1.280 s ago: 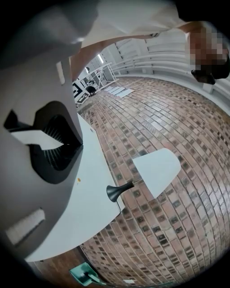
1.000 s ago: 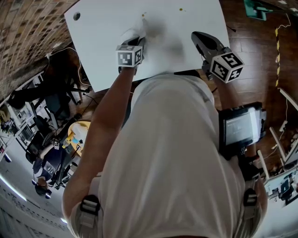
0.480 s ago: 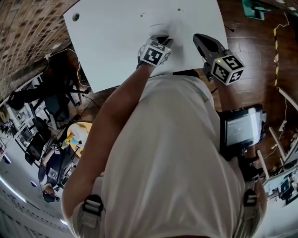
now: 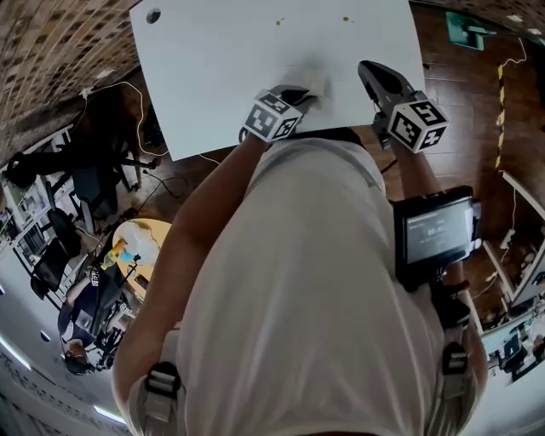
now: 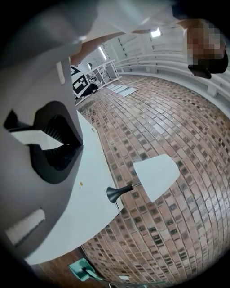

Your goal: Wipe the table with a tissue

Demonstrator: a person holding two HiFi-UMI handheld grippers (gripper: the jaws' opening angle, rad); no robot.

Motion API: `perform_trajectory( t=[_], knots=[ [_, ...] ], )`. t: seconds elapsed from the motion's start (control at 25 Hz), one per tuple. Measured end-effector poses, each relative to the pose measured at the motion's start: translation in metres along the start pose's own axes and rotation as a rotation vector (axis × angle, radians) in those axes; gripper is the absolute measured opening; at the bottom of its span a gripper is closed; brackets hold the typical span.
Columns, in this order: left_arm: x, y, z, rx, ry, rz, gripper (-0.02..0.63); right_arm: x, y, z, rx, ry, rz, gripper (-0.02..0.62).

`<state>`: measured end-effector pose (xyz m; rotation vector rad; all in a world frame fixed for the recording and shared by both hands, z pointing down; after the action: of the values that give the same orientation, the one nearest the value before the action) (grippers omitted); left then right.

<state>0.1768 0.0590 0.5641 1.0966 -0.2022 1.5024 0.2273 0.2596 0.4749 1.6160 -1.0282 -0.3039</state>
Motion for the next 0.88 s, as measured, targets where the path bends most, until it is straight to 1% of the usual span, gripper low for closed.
perform_trajectory(
  t=[0.08,0.16,0.28,0.4,0.52,0.68,0.88],
  knots=[
    [-0.019,0.001,0.01,-0.032,0.0,-0.074,0.04,0.004,-0.004,0.012,-0.002,0.018,-0.014,0.007],
    [-0.036,0.007,0.02,-0.057,-0.021,-0.134,0.04,0.004,-0.004,0.028,-0.012,0.03,-0.016,0.008],
    [-0.06,0.018,0.038,-0.092,-0.063,-0.214,0.04,0.006,-0.004,0.054,-0.06,0.043,0.004,0.008],
    [-0.08,0.029,0.054,-0.127,-0.082,-0.275,0.04,0.006,-0.003,0.076,-0.09,0.057,0.004,0.007],
    [-0.087,0.025,0.066,-0.142,-0.114,-0.302,0.04,0.009,-0.004,0.082,-0.107,0.062,0.0,0.008],
    [-0.092,0.019,0.077,-0.146,-0.157,-0.31,0.04,0.015,-0.008,0.087,-0.135,0.053,0.002,0.006],
    [-0.091,0.017,0.082,-0.145,-0.175,-0.332,0.04,0.016,-0.007,0.088,-0.146,0.051,0.007,0.007]
  ],
)
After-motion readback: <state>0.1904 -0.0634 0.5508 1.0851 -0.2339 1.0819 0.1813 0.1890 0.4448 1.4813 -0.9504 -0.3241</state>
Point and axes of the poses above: the fingertips, and each gripper's own axes: x forward along the fingers, z to its left, y out of its underside, the point moved 8 cm from there along -x, backward along the fingers, and after that the axes turned 13 degrees about -x, right-handed, at the moved point
